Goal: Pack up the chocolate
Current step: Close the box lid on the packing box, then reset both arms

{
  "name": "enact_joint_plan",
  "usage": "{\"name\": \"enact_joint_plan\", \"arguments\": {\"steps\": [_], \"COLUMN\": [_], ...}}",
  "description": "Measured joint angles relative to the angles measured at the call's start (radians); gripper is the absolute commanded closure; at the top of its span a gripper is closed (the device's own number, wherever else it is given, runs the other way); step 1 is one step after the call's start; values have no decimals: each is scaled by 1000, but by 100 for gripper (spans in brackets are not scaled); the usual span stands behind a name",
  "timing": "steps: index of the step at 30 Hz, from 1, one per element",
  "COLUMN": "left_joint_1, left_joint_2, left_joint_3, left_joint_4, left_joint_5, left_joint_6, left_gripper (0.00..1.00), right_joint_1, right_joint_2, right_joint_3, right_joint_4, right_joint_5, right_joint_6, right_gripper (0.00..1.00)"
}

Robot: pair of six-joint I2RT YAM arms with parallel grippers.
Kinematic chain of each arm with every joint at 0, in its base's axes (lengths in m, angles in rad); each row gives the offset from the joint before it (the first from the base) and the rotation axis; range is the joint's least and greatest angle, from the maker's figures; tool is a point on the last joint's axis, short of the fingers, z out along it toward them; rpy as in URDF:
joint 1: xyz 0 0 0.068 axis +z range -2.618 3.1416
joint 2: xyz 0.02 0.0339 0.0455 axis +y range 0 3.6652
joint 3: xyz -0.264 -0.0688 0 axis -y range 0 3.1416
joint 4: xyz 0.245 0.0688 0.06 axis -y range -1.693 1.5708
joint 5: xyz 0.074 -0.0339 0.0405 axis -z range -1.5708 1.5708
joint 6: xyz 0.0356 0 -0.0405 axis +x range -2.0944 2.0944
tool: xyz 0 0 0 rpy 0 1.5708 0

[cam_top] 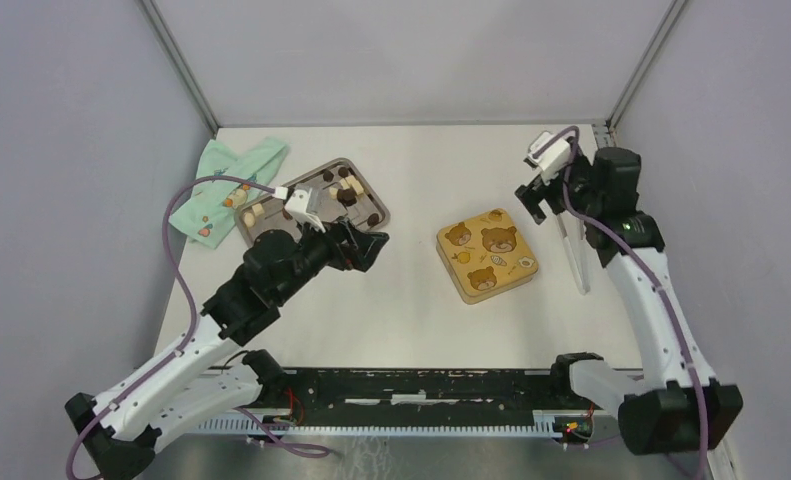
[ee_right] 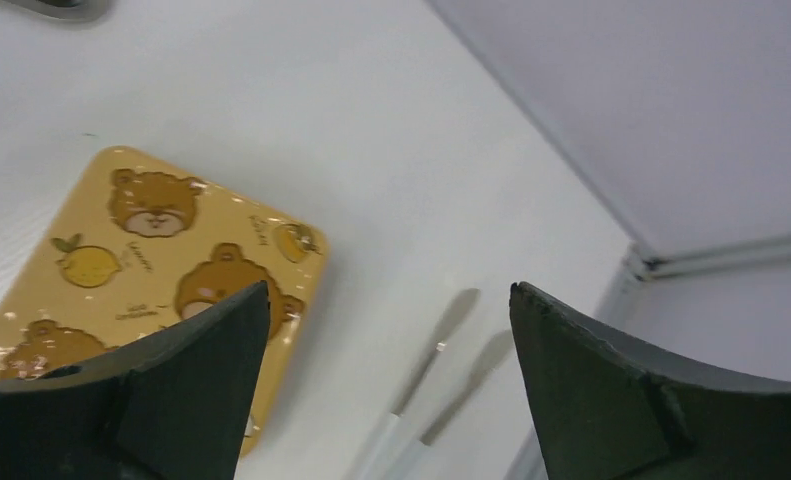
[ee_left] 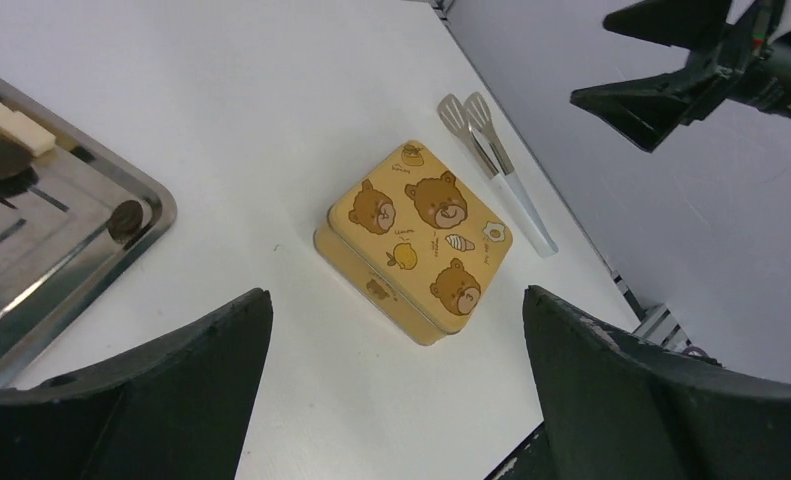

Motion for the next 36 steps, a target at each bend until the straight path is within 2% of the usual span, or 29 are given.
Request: {"name": "enact_joint_plan", "arguments": {"steps": [2, 5, 13, 19, 28, 36], "left_joint_1": [0, 0, 0, 0, 0, 0], "left_joint_2": [11, 34, 93, 87, 4, -41], "left_joint_3": [73, 194, 480, 532, 533, 533], "left_joint_4": [-41, -107, -256, -326, -380, -410], "left_joint_5": [-10, -28, -71, -95, -149, -179], "left_joint_6": [21, 53, 101, 107, 106, 106], "left_gripper": [0, 0, 0, 0, 0, 0], "right_joint_1": [-65, -75, -75, -75, -75, -75], "right_joint_2": [-101, -199, -237, -296, -334, -331], "right_joint_3": [-35, -70, 25, 103, 142, 142], "right_joint_4": [41, 60, 22, 16, 17, 16], "right_joint_5": [15, 18, -67, -99, 18, 25], "right_joint_6": [24, 60, 216, 307, 533, 590], "right_gripper": [2, 2, 2, 2, 2, 2]}}
